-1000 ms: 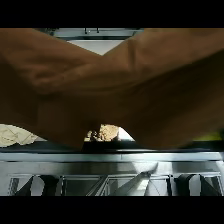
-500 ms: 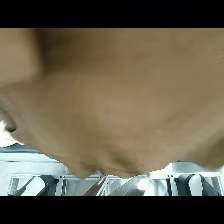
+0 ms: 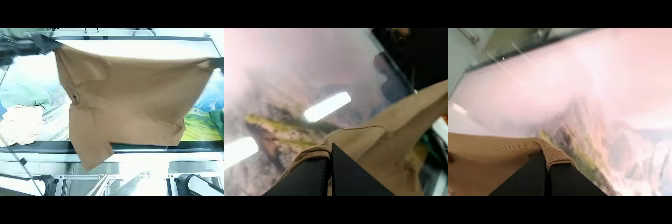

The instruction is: Fold the shirts.

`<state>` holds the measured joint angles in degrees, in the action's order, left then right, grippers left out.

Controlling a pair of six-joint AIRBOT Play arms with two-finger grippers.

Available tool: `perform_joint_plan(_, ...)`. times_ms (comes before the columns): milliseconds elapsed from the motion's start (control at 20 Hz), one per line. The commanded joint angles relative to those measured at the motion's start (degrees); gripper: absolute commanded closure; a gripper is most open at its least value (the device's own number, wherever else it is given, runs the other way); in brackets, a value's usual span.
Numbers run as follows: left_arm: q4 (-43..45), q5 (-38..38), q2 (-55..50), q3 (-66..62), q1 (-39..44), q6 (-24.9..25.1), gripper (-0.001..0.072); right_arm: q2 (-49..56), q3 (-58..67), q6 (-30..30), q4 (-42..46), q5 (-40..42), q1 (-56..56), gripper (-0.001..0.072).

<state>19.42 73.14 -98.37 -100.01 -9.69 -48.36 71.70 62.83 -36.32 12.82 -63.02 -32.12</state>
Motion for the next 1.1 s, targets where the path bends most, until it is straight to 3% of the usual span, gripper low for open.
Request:
perform_joint_plan(0,2.5,-4.3,-12.7,-7.4,3.0,-0.3,0.0692,14.9,0.7,5.1,-3.9,9.7,6.6,0.0696)
perform_joint_plan(300,7.7,-0.7,-22.4,-17.1,3.0,-7.5,0.0693,28.6,7.6,4.3,-6.3,5.9,7.1,0.0695)
perform_joint_plan(550,23.5,4.3,-22.3,-11.9,2.5,-15.2,0.0695,30.8,7.6,-4.0,11.4,0.9,4.8,0.0695)
perform_joint_plan(1000,24.4,5.8,-22.3,-4.7,2.6,-15.8,0.0700,34.7,7.6,-4.8,14.2,1.0,4.9,0.0694)
perform_joint_plan(1050,24.5,7.2,-22.3,-5.3,2.6,-15.8,0.0688,34.7,7.6,-5.6,14.3,0.7,4.9,0.0618)
